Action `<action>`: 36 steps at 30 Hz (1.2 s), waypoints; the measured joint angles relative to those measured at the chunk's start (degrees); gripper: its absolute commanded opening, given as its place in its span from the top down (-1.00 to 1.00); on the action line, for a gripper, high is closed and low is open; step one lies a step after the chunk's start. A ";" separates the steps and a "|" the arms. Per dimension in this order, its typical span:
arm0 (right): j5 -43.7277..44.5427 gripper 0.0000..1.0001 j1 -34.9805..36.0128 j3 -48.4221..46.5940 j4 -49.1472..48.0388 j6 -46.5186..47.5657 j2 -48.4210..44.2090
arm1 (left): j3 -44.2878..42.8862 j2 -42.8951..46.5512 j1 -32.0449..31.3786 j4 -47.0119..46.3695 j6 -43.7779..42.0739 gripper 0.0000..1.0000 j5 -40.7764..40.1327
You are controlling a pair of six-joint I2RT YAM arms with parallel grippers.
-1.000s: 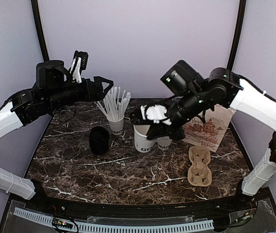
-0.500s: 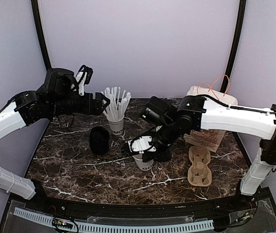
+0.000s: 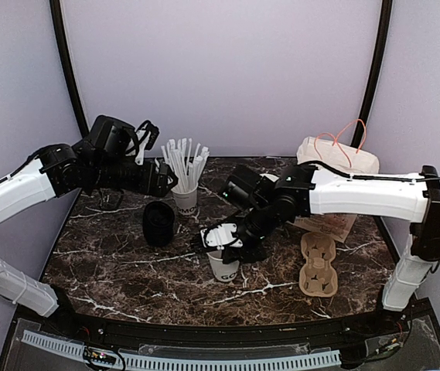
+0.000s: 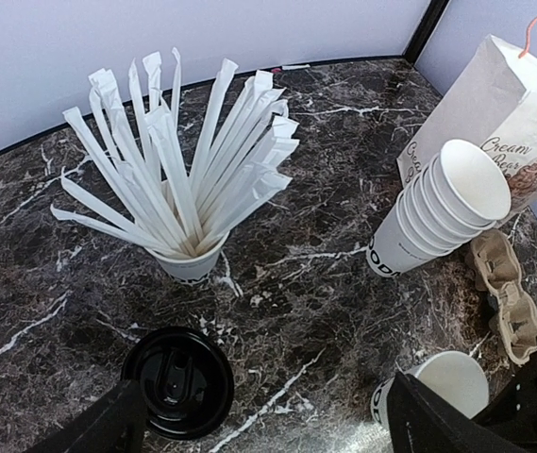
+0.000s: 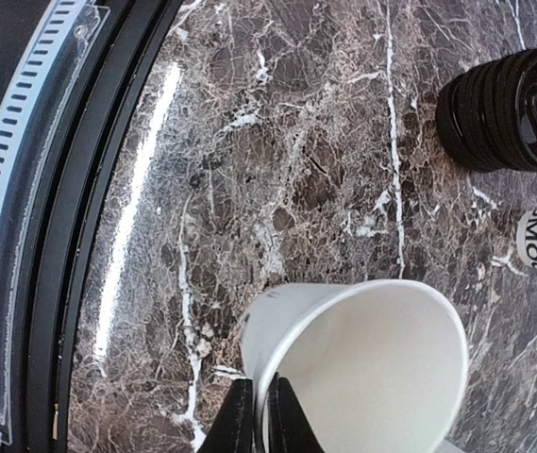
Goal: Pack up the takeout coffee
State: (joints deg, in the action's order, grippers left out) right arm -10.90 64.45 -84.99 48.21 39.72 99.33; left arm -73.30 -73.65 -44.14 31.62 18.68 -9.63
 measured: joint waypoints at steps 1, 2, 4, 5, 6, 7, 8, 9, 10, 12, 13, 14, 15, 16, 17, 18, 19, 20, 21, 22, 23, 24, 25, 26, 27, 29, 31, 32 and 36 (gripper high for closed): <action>-0.33 0.65 -0.20 0.00 -0.09 -0.22 0.04 | 0.00 -0.13 0.00 0.00 -0.02 -0.81 0.44; -0.96 0.60 -0.63 0.00 -0.26 -0.13 0.04 | 0.00 -0.24 0.00 0.00 -0.02 -0.81 0.74; -1.66 0.54 -1.42 -0.02 -0.35 -0.46 0.04 | 0.00 -0.81 0.00 0.04 -0.02 -0.80 1.55; -1.97 0.53 -1.86 -0.02 -0.37 -0.59 0.04 | 0.00 -1.22 0.00 0.09 -0.02 -0.79 1.99; -2.23 0.52 -2.38 -0.04 -0.37 -0.61 0.04 | 0.00 -1.68 0.00 0.11 -0.02 -0.78 2.38; -2.47 0.52 -2.84 -0.07 -0.33 -0.66 0.04 | 0.00 -2.19 0.00 0.15 -0.04 -0.77 2.82; -2.67 0.52 -3.34 -0.07 -0.33 -0.68 -0.02 | 0.02 -2.75 0.00 0.24 -0.04 -0.75 3.32; -2.84 0.51 -3.76 -0.07 -0.28 -0.66 -0.13 | 0.07 -3.28 0.00 0.26 -0.07 -0.70 3.80; -3.06 0.51 -4.26 -0.07 -0.22 -0.66 -0.39 | 0.09 -3.80 0.00 0.26 -0.09 -0.68 4.52; -3.45 0.50 -5.42 -0.07 -0.09 -0.66 -1.44 | 0.22 -4.96 0.00 0.28 -0.48 -0.62 7.13; -3.56 0.50 -6.05 -0.04 -0.02 -0.66 -2.25 | 0.28 -5.53 0.00 0.31 -0.61 -0.61 8.81; -3.89 0.50 -6.97 0.04 0.11 -0.63 -3.50 | 0.37 -6.03 -0.07 0.31 -0.94 -0.60 10.47; -4.22 0.49 -8.04 0.24 0.15 -0.63 -5.01 | 0.52 -6.54 -0.22 0.31 -1.16 -0.59 12.28; -4.52 0.49 -9.29 0.66 0.15 -0.63 -6.84 | 0.79 -6.93 -0.57 0.31 -1.55 -0.58 13.75; -4.79 0.48 -10.51 1.14 0.09 -0.68 -8.50 | 1.16 -7.21 -1.03 0.31 -1.88 -0.57 15.17; -5.05 0.47 -12.26 1.90 -0.04 -0.76 -10.78 | 1.49 -7.45 -1.60 0.31 -2.21 -0.55 16.26; -5.35 0.46 -14.27 2.75 -0.20 -0.85 -13.16 | 1.86 -7.80 -2.38 0.33 -2.64 -0.54 17.57; -5.62 0.45 -16.31 3.58 -0.46 -1.03 -15.41 | 2.16 -8.17 -3.26 0.31 -3.04 -0.52 18.73; -5.90 0.44 -18.12 4.33 -0.72 -1.18 -17.27 | 2.38 -8.63 -4.11 0.33 -3.34 -0.50 19.80; -6.32 0.44 -20.48 5.38 -1.09 -1.36 -19.39 | 2.49 -9.29 -4.96 0.33 -3.67 -0.48 20.72; -6.86 0.44 -22.95 6.43 -1.38 -1.68 -21.49 | 2.51 -9.92 -5.57 0.35 -3.98 -0.47 21.31; -7.50 0.44 -25.33 7.43 -1.68 -2.08 -23.34 | 2.49 -10.82 -6.34 0.35 -4.28 -0.44 21.84; -8.02 0.44 -27.52 8.33 -1.90 -2.34 -24.81 | 2.49 -11.89 -7.02 0.39 -4.68 -0.42 22.25; -8.63 0.44 -29.53 9.27 -1.95 -2.58 -26.18 | 2.45 -13.11 -7.63 0.63 -5.03 -0.39 22.47; -8.96 0.44 -31.15 10.29 -1.92 -2.89 -27.43 | 2.34 -14.45 -8.13 1.07 -5.44 -0.38 22.53; -9.16 0.44 -33.51 12.72 -1.84 -3.43 -29.97 | 2.16 -16.92 -8.74 1.75 -6.08 -0.36 22.56; -9.44 0.45 -35.80 14.91 -1.68 -4.11 -32.30 | 2.10 -18.91 -8.98 2.36 -6.67 -0.35 22.49; -9.53 0.45 -37.75 15.98 -1.62 -4.83 -33.83 | 2.08 -19.56 -9.03 2.58 -6.99 -0.34 22.49; -9.44 0.45 -44.96 16.68 -1.77 -6.99 -37.29 | 1.27 -20.87 -9.03 3.04 -8.28 -0.24 22.64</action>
State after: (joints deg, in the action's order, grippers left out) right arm -20.34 19.49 -68.31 46.44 32.73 62.04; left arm -72.03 -94.52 -53.17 34.65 10.39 13.02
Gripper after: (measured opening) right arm 0.276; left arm 0.651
